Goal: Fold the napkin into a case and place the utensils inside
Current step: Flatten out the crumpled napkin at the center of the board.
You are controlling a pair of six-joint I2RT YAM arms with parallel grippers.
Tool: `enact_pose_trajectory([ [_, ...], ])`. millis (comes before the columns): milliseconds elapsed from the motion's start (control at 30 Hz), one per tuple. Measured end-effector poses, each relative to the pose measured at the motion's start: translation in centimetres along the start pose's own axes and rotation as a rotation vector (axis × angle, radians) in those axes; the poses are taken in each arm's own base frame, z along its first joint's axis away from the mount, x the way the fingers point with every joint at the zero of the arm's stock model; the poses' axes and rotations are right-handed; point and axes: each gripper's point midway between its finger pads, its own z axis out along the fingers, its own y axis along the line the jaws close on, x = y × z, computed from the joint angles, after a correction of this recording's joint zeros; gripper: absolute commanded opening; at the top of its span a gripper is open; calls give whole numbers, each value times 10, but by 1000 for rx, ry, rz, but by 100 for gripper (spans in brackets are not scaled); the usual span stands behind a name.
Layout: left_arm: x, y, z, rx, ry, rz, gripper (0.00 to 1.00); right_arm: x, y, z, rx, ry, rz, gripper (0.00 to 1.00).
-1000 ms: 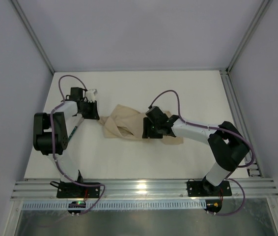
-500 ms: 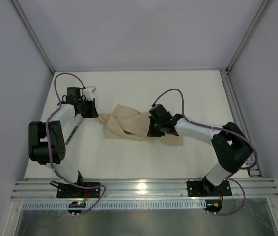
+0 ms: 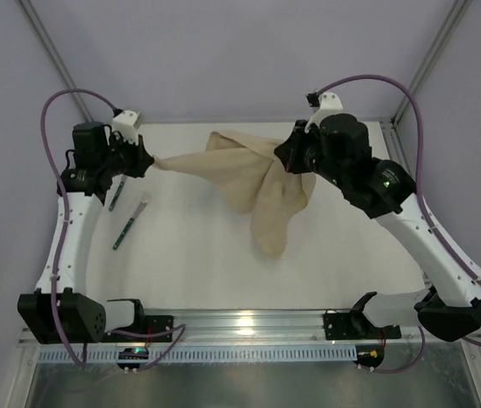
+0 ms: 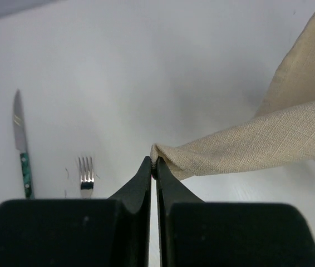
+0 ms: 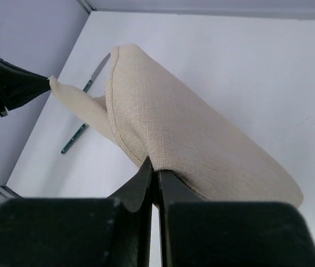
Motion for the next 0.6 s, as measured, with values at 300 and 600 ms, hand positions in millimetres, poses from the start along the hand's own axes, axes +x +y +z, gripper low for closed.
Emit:
enact_pose_trajectory([
  [300,-96,-51,-130,-25,-317,169,0,-6,-11,-60,-9,-18,-24,5],
  [600,-41,-66,-128,40,-188,119,0,77,-23,-83,-83,156,41,6],
])
